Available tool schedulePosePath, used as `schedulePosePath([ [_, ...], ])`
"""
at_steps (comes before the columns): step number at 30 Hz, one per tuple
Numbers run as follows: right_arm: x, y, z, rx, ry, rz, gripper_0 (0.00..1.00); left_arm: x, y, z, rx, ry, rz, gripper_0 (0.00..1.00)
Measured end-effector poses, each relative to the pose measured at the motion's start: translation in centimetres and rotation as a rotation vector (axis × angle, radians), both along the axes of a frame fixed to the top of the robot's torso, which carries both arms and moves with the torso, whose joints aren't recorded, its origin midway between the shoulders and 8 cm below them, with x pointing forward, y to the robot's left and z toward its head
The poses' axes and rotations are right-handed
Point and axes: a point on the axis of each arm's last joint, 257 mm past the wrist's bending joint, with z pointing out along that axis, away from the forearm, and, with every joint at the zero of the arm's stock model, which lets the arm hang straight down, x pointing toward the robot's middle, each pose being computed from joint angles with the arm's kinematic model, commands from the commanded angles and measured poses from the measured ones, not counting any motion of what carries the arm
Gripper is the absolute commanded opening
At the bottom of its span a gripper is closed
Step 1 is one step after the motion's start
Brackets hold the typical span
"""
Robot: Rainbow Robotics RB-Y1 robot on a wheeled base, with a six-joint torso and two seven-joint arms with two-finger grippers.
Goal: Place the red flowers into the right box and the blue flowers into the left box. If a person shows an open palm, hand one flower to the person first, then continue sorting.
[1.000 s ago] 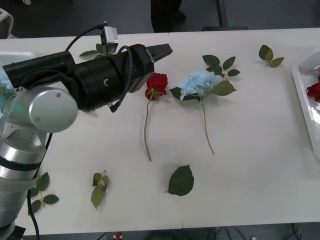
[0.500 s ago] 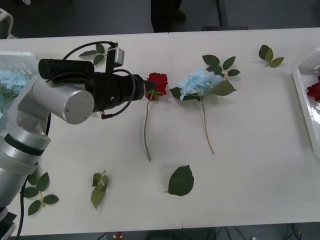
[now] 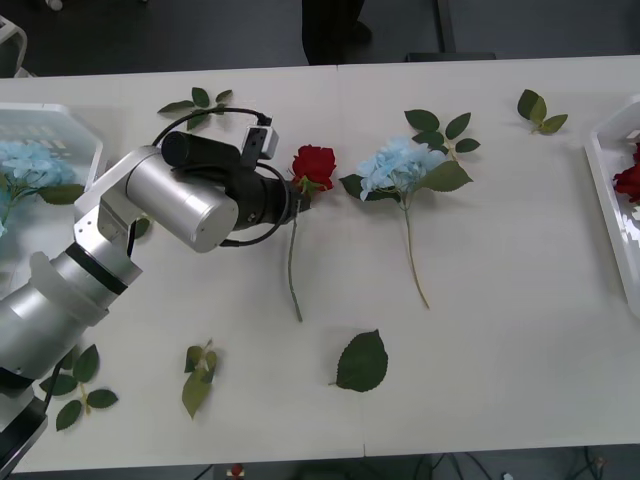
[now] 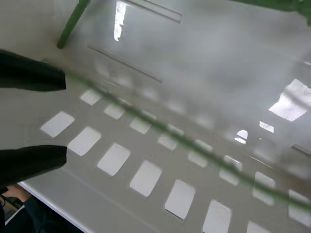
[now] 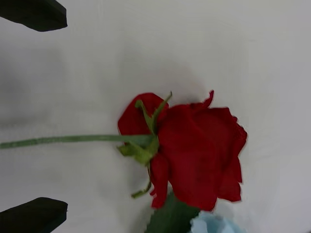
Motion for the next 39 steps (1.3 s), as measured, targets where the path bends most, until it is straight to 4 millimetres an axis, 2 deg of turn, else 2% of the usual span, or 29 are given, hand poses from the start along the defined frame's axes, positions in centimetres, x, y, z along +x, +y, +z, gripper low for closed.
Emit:
schedulePosePath([
  [4,-0.4,1.6,-0.9,0.072,0.032,-0.027,0.97,0.9,1.2,-1.9,0.048,0.015,0.025,1.00],
  [6,-0.2,3.2,-1.0,0.137,0.042,-0.038,0.98,1.3,1.3,-2.5,0.062,0.024,0.030,1.00],
  [10,1.3,7.1,0.2,0.263,0.056,0.003,0.99,2.0,0.4,-2.9,0.067,0.024,0.028,1.00],
  [17,1.9,16.6,3.2,0.482,0.168,0.133,1.00,2.0,-1.3,-2.6,0.054,0.020,0.011,1.00],
  [22,2.0,25.3,4.8,0.651,0.220,0.227,1.00,1.6,-1.7,-3.2,0.068,0.026,-0.004,1.00],
  [23,2.0,26.7,5.1,0.686,0.223,0.217,1.00,1.5,-1.8,-3.4,0.071,0.027,-0.007,0.90],
  [24,1.8,28.2,5.3,0.726,0.225,0.192,1.00,1.4,-1.8,-3.5,0.073,0.029,-0.009,0.75],
  [25,1.7,29.5,5.6,0.764,0.224,0.168,1.00,1.4,-1.8,-3.6,0.075,0.031,-0.009,0.44],
  [26,1.7,30.8,5.9,0.801,0.220,0.149,1.00,1.3,-1.9,-3.7,0.076,0.033,-0.009,0.29],
  [27,1.8,32.1,6.1,0.833,0.215,0.135,1.00,1.3,-1.8,-3.8,0.076,0.035,-0.008,0.11],
  [28,1.8,33.1,6.1,0.851,0.215,0.132,1.00,1.3,-1.9,-3.9,0.076,0.036,-0.007,0.00],
  [32,2.3,37.1,5.3,0.885,0.210,0.146,1.00,1.5,-1.9,-4.1,0.073,0.031,-0.005,0.00],
  [37,2.5,42.1,3.4,0.989,0.182,-0.047,1.00,1.6,-1.9,-4.0,0.073,0.025,-0.005,0.00],
  [39,2.9,43.3,2.8,0.964,0.177,-0.025,1.00,1.6,-1.9,-4.0,0.074,0.025,-0.005,0.00],
])
